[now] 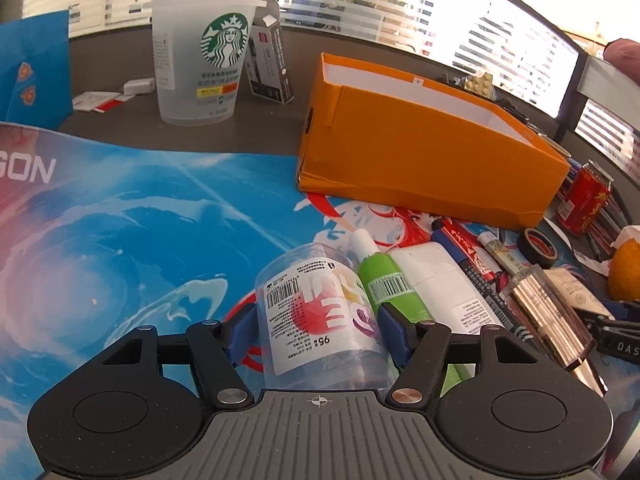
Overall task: Organize rigid objects
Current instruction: 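Carry the jar and cream tube into the orange box and release both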
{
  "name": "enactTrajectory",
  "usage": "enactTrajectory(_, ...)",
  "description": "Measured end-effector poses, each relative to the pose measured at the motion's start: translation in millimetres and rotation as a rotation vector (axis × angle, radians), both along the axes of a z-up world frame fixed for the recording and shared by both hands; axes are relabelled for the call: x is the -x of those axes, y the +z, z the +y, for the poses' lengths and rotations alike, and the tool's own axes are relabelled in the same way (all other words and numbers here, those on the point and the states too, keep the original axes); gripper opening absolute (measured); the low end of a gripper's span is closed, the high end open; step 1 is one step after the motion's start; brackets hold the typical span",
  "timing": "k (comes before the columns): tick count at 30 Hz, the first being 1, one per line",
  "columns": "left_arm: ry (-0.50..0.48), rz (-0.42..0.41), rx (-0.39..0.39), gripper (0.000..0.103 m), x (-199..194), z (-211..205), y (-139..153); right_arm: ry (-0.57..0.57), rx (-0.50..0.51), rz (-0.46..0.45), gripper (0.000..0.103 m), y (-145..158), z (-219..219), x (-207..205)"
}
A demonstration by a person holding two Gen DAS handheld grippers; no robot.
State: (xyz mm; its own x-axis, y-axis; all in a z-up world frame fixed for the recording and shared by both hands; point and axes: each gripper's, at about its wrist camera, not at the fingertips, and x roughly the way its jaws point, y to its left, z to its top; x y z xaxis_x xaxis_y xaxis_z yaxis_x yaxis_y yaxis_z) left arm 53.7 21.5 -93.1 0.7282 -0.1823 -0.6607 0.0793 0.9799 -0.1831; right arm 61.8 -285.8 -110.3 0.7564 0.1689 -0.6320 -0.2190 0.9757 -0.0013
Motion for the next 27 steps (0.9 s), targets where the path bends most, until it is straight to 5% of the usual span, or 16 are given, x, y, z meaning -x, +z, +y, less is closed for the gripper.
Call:
enactTrajectory(18, -0.05, -0.131, 0.041, 0.064, -16.6, -3.9, 76.0, 0.004, -0.073, -0.133, 0.044, 56.9, -4.4, 2.1)
enactTrajectory(27, -0.078, -0.202, 0.063, 0.064, -58.6, -18.1, 128.8, 0.046, -0.16, -0.23, 0.044, 108.3, 1.3, -23.5)
